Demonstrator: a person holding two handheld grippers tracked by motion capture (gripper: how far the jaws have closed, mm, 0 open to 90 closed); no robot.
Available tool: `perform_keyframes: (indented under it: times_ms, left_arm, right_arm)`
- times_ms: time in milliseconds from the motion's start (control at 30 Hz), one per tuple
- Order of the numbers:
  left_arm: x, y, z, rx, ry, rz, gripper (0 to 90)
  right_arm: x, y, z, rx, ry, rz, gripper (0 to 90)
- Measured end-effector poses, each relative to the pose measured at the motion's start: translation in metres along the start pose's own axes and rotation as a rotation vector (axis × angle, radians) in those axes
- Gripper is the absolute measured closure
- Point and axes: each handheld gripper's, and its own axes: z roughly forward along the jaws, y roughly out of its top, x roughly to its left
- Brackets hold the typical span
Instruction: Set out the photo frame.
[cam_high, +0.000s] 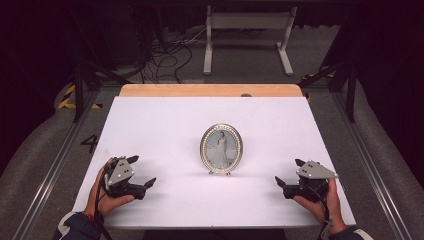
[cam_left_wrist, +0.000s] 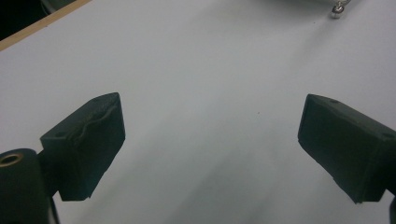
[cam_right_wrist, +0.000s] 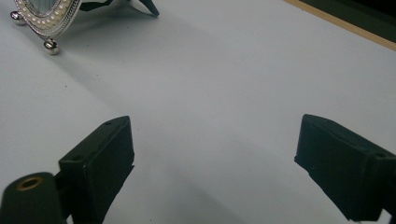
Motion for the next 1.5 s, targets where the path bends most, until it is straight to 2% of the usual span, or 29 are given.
perform_keyframes:
  times_ms: [233,733,1000,1200,1300,1500]
  left_arm:
    - [0.003,-0.007,-0.007,0.011,0.010,-0.003,8.0]
    - [0.019,-0.032,-0.025,-0.007,0.052,-0.105,8.0]
    - [0.018,-0.030,-0.027,-0.018,0.061,-0.105,8.0]
    - [0.015,-0.029,-0.026,-0.012,0.050,-0.092,8.0]
    - [0.016,-0.030,-0.029,-0.026,0.053,-0.098,8.0]
    - [0.015,-0.030,-0.027,-0.020,0.048,-0.095,8.0]
  right_arm:
    - [-0.004,-0.007,-0.006,0.001,-0.020,0.012,10.9]
    - [-0.016,-0.027,-0.019,0.002,-0.071,0.066,10.7]
    - [-0.015,-0.027,-0.018,-0.006,-0.064,0.063,10.7]
    - [-0.012,-0.027,-0.018,-0.002,-0.065,0.053,10.8]
    - [-0.011,-0.026,-0.017,-0.002,-0.066,0.051,10.8]
    - [-0.010,-0.026,-0.015,0.004,-0.066,0.045,10.8]
